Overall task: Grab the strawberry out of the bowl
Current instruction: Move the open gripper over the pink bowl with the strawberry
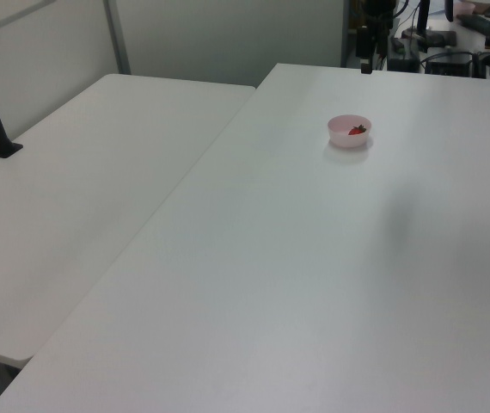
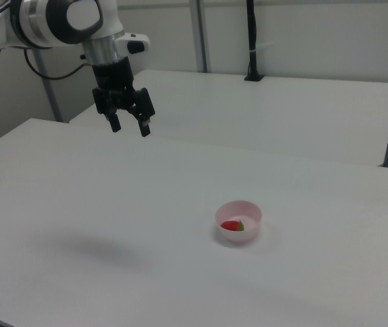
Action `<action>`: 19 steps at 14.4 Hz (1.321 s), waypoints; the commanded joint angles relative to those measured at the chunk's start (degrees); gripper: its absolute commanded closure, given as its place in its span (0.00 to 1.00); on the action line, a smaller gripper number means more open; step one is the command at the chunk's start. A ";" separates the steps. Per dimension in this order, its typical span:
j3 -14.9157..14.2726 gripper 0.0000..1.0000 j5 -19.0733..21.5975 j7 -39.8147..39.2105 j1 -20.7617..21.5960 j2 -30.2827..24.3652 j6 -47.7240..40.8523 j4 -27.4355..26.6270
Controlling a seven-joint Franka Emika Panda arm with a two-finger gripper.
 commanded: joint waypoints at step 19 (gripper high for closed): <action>-0.21 0.00 1.92 -16.96 -6.20 7.31 11.88 -0.41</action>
